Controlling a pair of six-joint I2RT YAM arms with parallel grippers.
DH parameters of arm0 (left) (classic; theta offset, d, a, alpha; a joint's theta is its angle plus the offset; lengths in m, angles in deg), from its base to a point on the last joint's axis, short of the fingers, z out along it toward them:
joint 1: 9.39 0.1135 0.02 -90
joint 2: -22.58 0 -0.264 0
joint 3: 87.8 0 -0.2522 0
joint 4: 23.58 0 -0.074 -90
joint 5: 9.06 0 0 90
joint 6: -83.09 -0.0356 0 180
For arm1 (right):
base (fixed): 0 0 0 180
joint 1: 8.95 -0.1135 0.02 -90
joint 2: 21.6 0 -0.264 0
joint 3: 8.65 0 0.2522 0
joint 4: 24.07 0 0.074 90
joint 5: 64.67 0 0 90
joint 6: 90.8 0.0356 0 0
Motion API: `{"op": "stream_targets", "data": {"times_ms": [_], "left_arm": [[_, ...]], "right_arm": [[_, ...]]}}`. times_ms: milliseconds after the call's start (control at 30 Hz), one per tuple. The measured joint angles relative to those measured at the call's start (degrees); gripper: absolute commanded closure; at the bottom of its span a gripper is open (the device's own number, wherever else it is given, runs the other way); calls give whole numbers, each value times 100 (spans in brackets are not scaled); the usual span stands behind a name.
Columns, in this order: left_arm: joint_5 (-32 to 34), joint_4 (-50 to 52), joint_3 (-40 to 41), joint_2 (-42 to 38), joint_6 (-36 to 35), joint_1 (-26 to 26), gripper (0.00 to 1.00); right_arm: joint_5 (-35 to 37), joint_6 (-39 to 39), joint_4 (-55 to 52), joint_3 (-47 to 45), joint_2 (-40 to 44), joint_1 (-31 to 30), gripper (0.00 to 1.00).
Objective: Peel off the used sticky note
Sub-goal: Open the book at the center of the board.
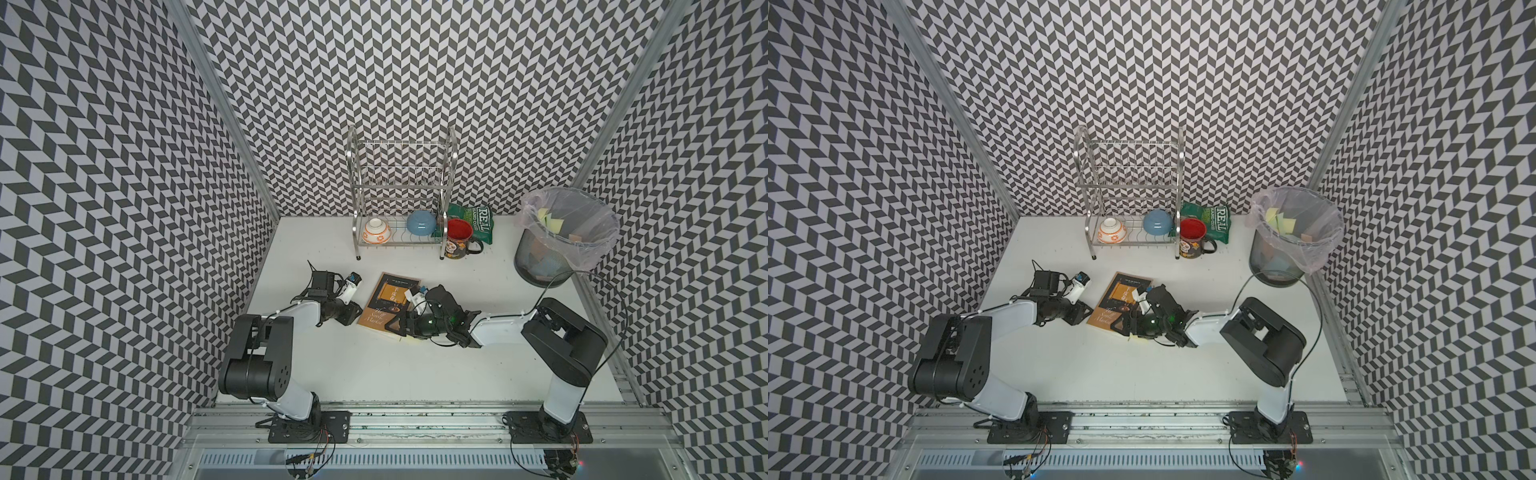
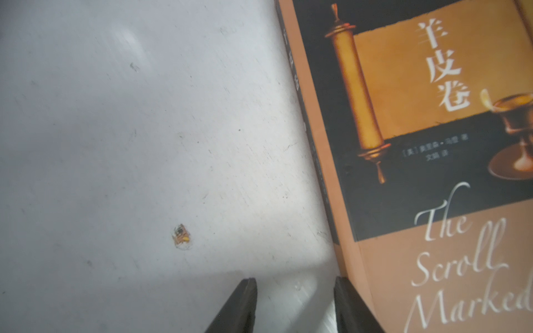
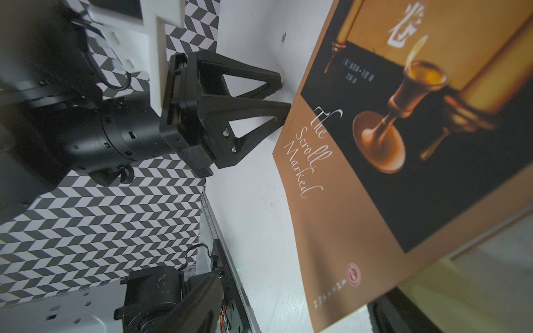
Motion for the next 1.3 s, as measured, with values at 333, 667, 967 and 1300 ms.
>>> {"op": "stream_targets", "data": {"times_ms": [333,667,967,1300], "left_arm": [[-17,-2,2,0,0,0,52],[-83,-7,35,-26,-11,0,50],[-195,160,63,-221,-155,0,43],[-511,765,61,-1375,-732,-83,17]], "right_arm": [[24,42,31,4,-136,2,25],[28,306,511,-7,-398,87,40],[-9,348,584,201,-627,227,45],[-87,304,538,494,-837,431,45]]}}
